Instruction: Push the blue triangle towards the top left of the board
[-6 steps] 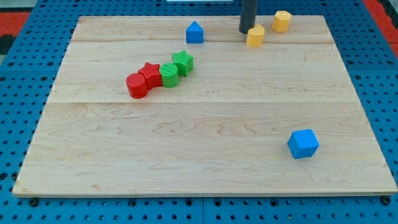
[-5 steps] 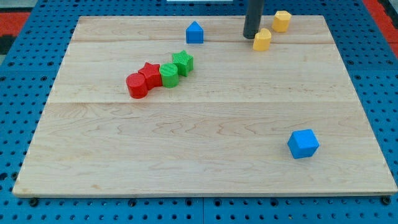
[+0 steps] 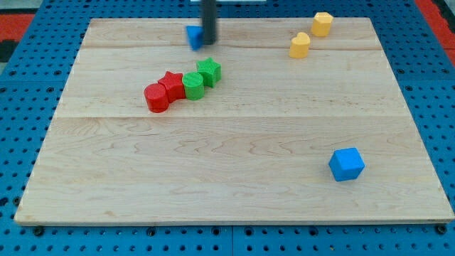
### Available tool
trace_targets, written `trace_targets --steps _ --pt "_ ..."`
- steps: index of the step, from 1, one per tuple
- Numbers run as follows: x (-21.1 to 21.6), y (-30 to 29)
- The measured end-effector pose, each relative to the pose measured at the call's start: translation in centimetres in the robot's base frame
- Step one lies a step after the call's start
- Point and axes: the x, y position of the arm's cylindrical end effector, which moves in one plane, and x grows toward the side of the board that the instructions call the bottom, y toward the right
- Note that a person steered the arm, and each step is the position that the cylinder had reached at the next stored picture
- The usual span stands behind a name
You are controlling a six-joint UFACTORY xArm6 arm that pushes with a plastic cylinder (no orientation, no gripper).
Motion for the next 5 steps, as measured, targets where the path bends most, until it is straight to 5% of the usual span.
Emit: trace_targets --steps 3,5 --pt "-1.1 -7.5" --pt "-3.2 -2.2"
